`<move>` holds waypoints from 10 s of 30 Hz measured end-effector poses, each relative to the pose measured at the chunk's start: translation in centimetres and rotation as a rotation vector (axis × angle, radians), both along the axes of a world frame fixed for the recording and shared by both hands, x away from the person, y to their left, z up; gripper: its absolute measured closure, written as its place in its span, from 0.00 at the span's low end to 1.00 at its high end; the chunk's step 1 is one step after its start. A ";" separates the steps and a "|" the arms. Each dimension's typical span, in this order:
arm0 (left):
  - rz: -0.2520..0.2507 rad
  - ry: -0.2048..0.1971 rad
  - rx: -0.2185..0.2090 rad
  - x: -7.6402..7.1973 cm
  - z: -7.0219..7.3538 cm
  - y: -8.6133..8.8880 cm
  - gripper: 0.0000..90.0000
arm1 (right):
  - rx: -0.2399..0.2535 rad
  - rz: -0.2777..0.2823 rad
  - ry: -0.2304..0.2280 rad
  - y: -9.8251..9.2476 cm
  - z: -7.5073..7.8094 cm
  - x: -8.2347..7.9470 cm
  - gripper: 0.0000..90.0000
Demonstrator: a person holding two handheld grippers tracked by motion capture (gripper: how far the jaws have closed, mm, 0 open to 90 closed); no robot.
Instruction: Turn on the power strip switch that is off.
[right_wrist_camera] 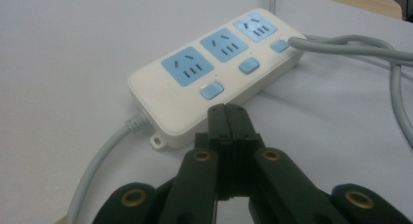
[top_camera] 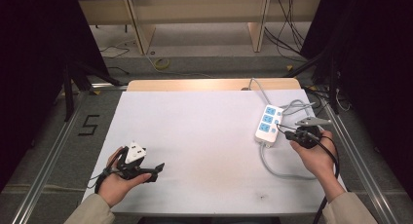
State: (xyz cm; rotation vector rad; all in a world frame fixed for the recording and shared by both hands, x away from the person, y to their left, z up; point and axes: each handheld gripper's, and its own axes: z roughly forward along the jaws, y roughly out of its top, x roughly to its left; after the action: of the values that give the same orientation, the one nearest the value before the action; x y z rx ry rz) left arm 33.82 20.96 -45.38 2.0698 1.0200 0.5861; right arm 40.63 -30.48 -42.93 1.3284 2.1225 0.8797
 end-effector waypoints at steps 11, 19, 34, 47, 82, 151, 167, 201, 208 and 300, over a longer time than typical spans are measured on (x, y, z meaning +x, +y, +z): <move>-0.003 -0.003 0.008 0.0 0.0 0.0 0.17 | -0.006 -0.003 -0.001 0.2 0.1 0.6 1.00; -0.004 -0.003 0.007 -0.1 0.1 -0.1 0.17 | -0.006 -0.008 0.001 0.3 0.2 1.1 1.00; -0.002 -0.006 0.002 -0.1 0.0 -0.3 0.17 | -0.016 -0.020 0.009 0.4 0.4 2.6 1.00; -0.005 -0.008 0.007 -0.2 0.1 -0.3 0.17 | -0.024 -0.029 0.036 0.4 0.4 3.9 1.00; -0.010 -0.007 0.000 -0.1 0.1 -0.4 0.17 | -0.038 -0.045 0.065 0.9 0.5 6.8 1.00; -0.015 -0.005 -0.006 -0.2 0.1 -0.4 0.17 | -0.068 -0.039 0.149 1.6 0.1 9.9 1.00; -0.017 -0.004 -0.007 -0.2 0.1 -0.5 0.17 | -0.086 -0.030 0.156 1.9 -0.3 10.2 1.00; -0.017 0.000 -0.002 -0.1 0.1 -0.5 0.17 | -0.088 -0.033 0.178 2.1 -1.0 10.8 1.00; -0.019 0.000 -0.003 -0.1 0.1 -0.5 0.17 | -0.088 -0.034 0.180 2.0 -1.0 10.9 1.00; -0.020 0.002 -0.011 -0.2 0.0 -0.8 0.17 | -0.103 -0.041 0.181 2.3 -1.6 10.7 1.00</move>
State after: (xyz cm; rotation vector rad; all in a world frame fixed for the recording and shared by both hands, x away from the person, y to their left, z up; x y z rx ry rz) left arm 33.64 20.21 -45.36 2.0691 1.0007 0.5668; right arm 51.33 -28.23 -44.52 1.4397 2.2352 0.6463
